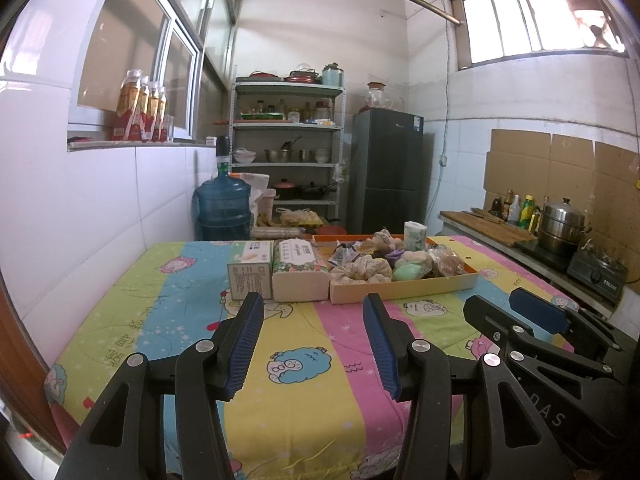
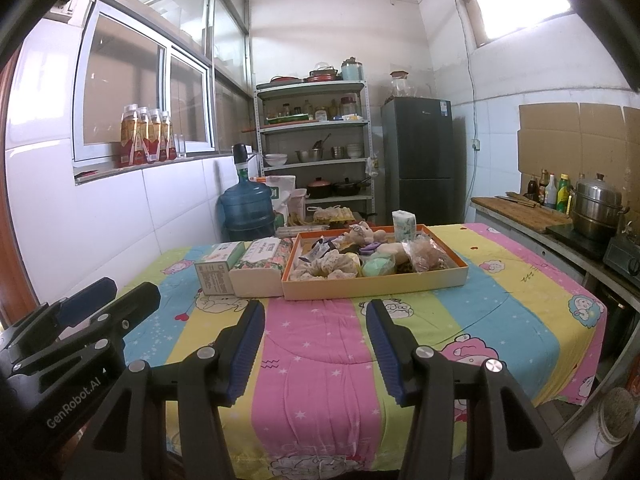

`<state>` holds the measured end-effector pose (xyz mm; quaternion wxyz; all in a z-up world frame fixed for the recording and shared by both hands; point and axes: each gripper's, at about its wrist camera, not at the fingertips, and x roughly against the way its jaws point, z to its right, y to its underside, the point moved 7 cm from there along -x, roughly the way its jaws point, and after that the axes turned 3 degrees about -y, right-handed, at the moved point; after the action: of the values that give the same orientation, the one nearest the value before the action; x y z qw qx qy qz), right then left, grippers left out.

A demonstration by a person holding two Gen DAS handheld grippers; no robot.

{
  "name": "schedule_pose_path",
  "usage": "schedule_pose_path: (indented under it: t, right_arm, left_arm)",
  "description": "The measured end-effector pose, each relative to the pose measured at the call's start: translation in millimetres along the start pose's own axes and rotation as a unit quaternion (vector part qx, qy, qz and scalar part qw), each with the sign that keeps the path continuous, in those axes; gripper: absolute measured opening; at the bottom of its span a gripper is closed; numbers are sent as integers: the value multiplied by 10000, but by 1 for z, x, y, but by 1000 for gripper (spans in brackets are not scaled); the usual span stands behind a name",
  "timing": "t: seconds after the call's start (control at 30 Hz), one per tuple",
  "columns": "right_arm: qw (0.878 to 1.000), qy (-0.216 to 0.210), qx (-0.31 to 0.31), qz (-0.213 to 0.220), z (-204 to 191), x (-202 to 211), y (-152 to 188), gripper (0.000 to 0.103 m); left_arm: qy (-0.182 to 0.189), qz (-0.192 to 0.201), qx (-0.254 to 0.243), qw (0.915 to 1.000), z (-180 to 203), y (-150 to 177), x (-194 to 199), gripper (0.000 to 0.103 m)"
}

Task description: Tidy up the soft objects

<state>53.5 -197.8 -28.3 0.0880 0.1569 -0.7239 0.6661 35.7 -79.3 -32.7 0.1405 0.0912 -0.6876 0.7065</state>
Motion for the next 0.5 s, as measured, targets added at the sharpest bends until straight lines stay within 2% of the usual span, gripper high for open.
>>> schedule_pose_path:
  t: [0.5]
  right_arm:
    - [10000, -15, 3, -8, -4, 3, 1, 53]
  left_arm:
    - [-2, -2, -3, 10000, 0, 0, 0, 53]
